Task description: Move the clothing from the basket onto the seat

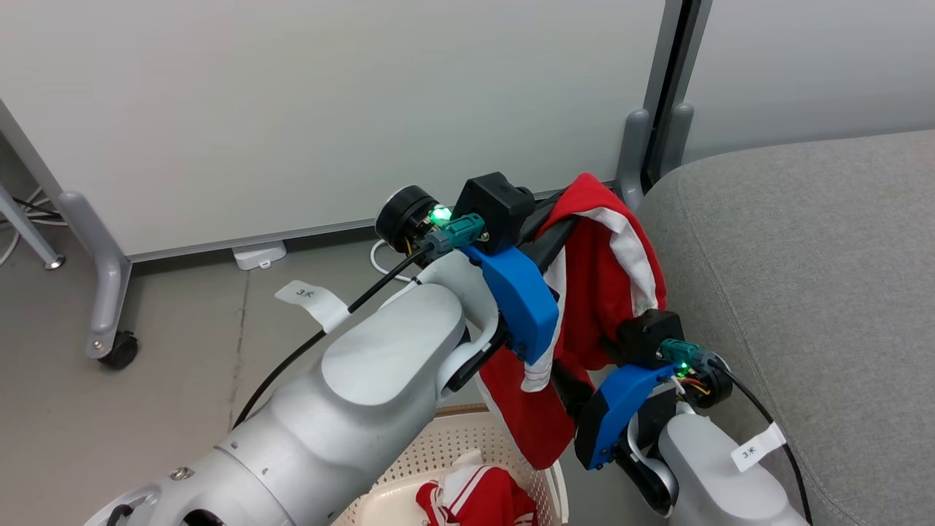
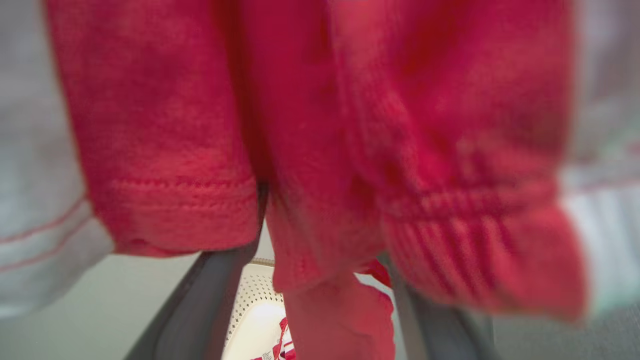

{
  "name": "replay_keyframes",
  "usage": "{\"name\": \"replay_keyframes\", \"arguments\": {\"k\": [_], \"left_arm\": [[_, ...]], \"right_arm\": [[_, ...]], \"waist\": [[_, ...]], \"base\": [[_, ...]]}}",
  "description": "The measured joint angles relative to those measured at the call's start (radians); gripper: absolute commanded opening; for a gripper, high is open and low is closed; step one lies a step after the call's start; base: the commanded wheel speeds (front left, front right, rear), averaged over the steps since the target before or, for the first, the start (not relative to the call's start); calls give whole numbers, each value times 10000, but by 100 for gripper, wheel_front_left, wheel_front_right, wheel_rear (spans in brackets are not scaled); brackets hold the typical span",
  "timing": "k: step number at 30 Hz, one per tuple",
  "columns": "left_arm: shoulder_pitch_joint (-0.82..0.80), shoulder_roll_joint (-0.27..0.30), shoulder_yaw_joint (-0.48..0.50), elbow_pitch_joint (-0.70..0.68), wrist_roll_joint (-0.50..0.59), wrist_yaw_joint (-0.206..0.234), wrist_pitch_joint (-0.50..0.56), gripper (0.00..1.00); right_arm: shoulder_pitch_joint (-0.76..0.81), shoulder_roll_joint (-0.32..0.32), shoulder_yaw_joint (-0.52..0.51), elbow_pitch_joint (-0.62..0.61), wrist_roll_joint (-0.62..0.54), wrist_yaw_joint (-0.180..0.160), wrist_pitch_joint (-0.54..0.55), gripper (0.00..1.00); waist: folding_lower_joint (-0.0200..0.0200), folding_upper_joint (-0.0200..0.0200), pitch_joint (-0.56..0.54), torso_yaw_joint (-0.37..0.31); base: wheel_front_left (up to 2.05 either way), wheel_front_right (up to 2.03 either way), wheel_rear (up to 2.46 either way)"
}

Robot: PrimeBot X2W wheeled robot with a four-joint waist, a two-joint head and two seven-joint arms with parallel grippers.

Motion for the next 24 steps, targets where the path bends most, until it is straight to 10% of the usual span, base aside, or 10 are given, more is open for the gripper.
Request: {"name": "replay_keyframes", "arguments": {"k": [3,6,24], "left_arm": [[-47,2,-138,-79,-98,19,-29,0],[-71,0,-284,-148,-190,88,-33,0],[-188,0,-612,299,-598,190,-316,0]], "right_arm": [[-308,0,391,267,174,0,-144,100],[-544,0,673,485,167,0,-420,0],[-779,0,1053,1037,-161,0,-1055,0]], "waist": [[0,0,-1,27],[0,0,-12,47],[0,0,-113,-68]], "base": [[0,0,0],[0,0,0],[0,0,0]]}}
